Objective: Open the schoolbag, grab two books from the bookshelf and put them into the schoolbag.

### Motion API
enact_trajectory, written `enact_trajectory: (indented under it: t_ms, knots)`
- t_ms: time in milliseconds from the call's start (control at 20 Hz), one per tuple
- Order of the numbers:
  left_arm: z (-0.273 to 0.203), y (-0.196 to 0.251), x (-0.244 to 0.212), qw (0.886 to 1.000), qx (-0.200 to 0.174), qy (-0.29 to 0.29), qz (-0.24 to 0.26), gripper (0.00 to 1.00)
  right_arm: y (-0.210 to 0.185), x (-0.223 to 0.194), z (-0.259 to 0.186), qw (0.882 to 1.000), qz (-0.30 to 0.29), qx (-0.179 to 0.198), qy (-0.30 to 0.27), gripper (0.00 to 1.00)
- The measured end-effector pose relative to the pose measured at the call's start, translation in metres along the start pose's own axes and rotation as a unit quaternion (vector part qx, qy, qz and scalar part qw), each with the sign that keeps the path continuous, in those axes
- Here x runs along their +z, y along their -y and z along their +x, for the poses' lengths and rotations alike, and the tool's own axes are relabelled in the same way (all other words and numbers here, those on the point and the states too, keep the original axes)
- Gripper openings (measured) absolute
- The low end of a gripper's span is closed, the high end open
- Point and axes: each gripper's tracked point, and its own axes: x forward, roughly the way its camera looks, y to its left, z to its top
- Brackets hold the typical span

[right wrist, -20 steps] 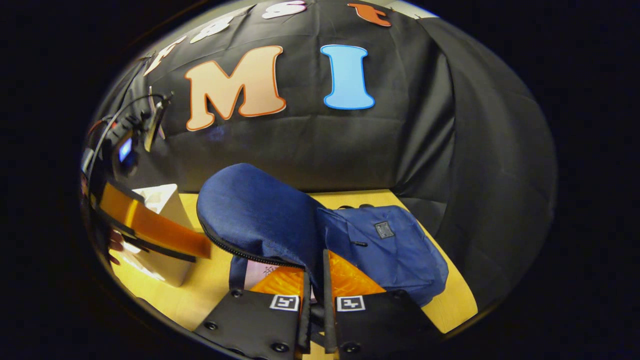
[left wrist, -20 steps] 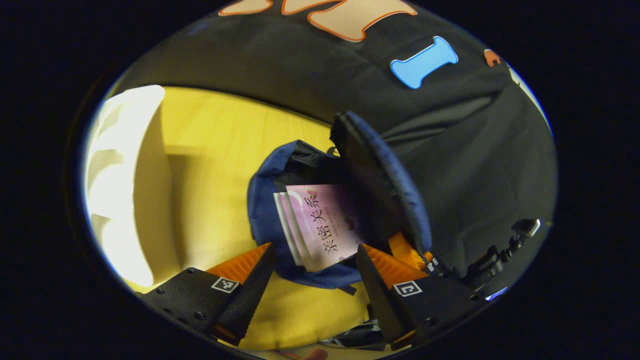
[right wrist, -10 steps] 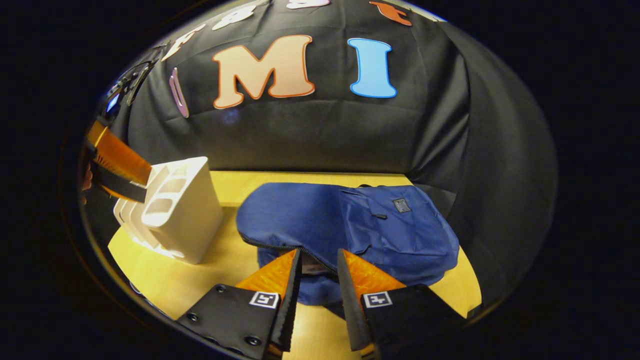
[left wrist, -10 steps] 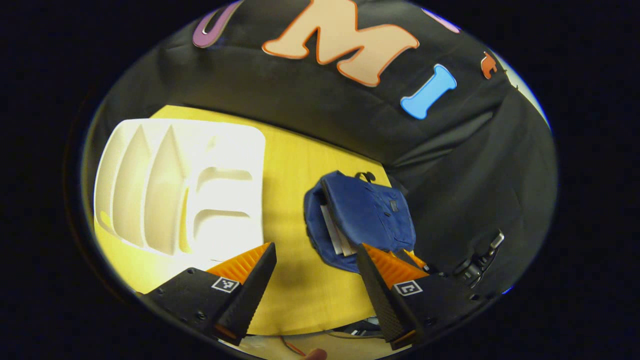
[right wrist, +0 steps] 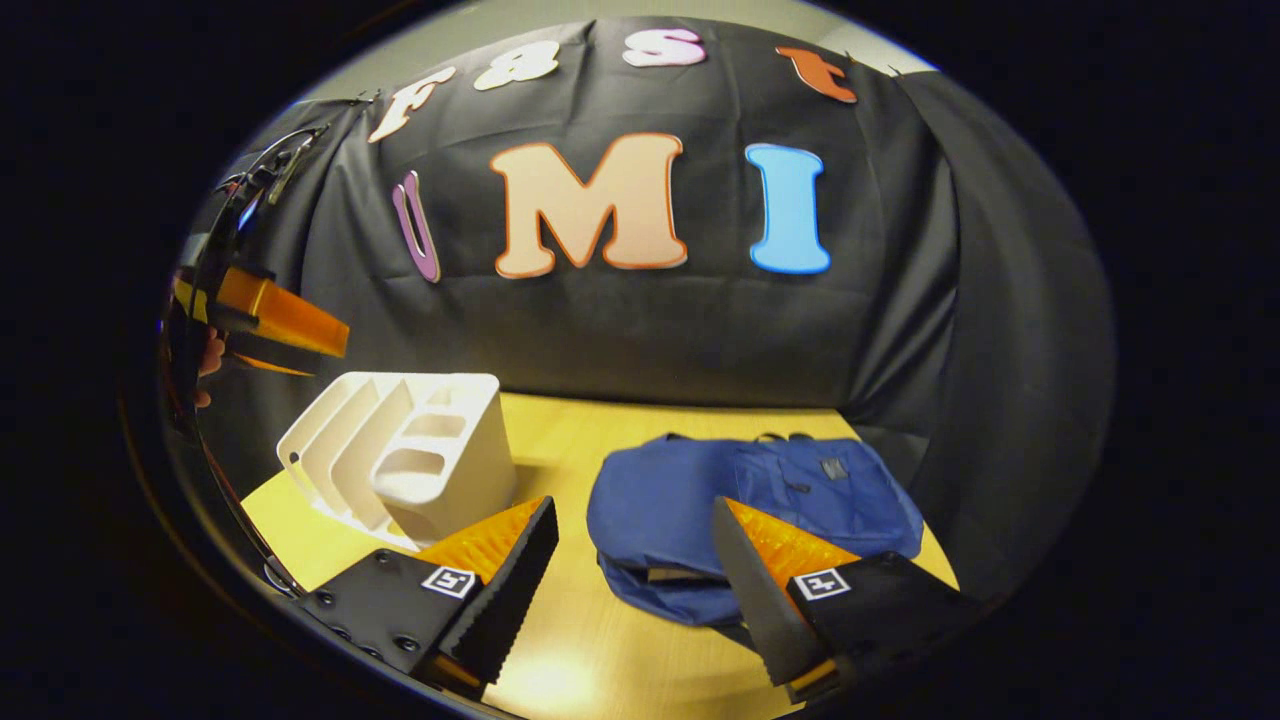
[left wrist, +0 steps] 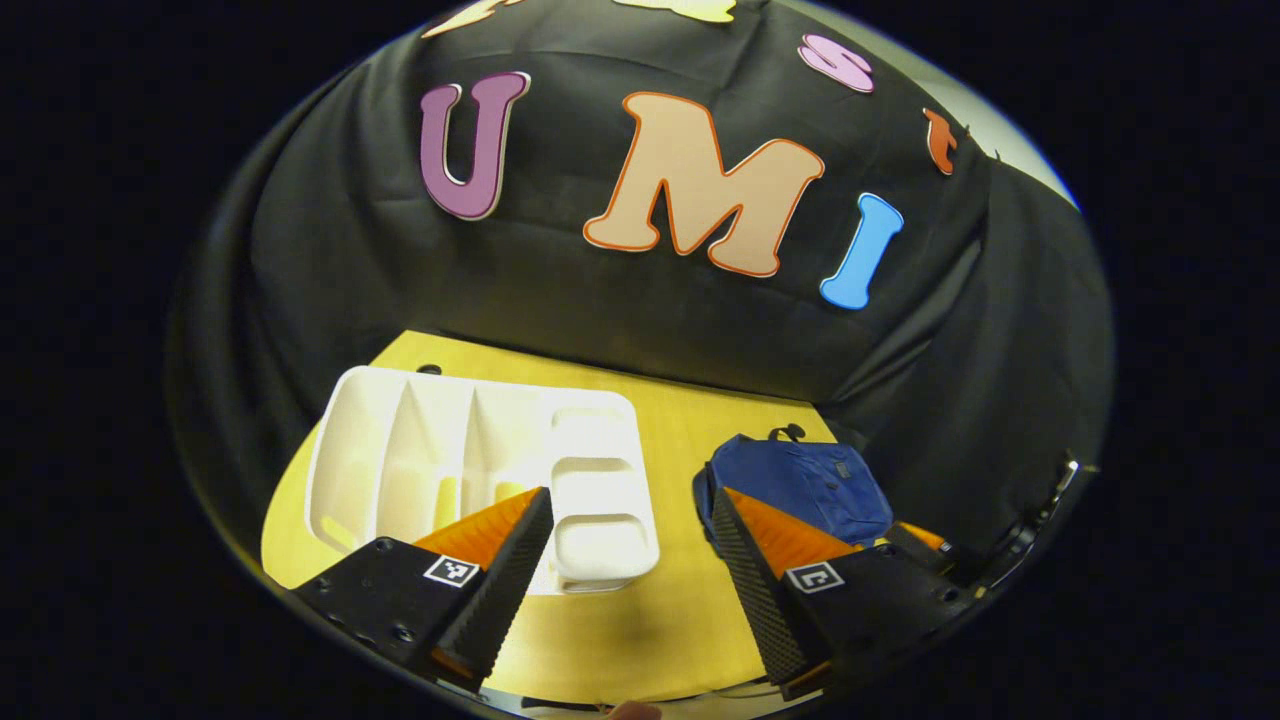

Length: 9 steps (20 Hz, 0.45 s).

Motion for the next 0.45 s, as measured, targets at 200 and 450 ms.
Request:
enact_trajectory:
  t_ms: [200,450]
  knots:
    - [-0.007,-0.002,0.009,0.999,0.013,0.005,0.042,0.94,-0.013,0.065,-0.003,0.997,0.015,0.007,0.081,1.0]
    - [-0.01,-0.006,0.006,0.998,0.011,0.004,0.055,0.95,-0.011,0.097,-0.018,0.991,0.028,-0.016,0.132,0.96]
